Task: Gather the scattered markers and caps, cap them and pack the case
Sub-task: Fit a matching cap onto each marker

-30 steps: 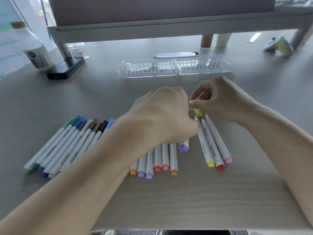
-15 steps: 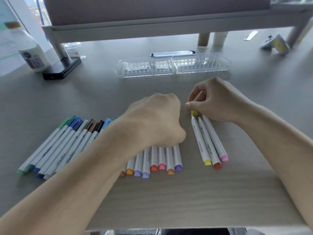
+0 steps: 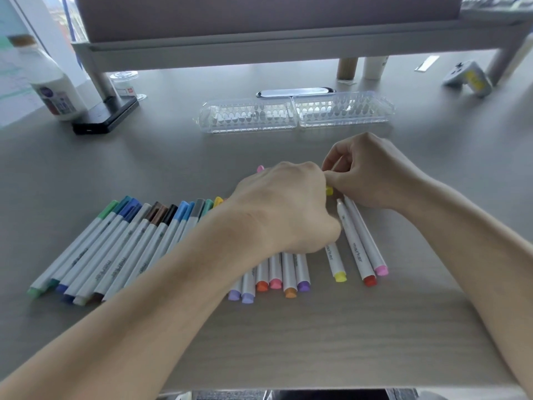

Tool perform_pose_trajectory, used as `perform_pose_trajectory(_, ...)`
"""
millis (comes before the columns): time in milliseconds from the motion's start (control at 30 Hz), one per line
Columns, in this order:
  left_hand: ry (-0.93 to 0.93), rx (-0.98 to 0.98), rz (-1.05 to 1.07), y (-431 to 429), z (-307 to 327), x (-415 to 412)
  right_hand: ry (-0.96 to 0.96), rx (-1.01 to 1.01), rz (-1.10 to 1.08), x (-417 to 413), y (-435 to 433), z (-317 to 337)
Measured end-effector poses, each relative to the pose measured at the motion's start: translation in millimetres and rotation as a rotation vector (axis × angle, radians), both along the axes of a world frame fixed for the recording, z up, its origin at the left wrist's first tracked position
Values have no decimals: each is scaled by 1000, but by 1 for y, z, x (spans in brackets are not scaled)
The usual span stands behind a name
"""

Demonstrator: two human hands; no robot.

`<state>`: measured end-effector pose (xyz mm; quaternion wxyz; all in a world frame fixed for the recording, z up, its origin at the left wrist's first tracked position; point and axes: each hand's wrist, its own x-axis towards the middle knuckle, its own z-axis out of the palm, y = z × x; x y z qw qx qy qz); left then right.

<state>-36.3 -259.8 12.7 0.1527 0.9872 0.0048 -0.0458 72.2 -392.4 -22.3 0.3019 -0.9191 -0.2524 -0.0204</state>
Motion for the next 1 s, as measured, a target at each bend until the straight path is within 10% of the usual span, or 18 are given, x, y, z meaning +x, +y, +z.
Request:
perform_pose_trajectory(267, -38, 36, 41, -6, -4, 2, 6, -12, -7, 0, 0, -1)
perform_pose_trajectory(667, -162, -421, 15, 57, 8, 9, -51, -43, -5, -1, 2, -2)
perform_pose_trajectory(1000, -279, -394, -97, 89, -9, 0, 183, 390, 18, 3, 6, 4)
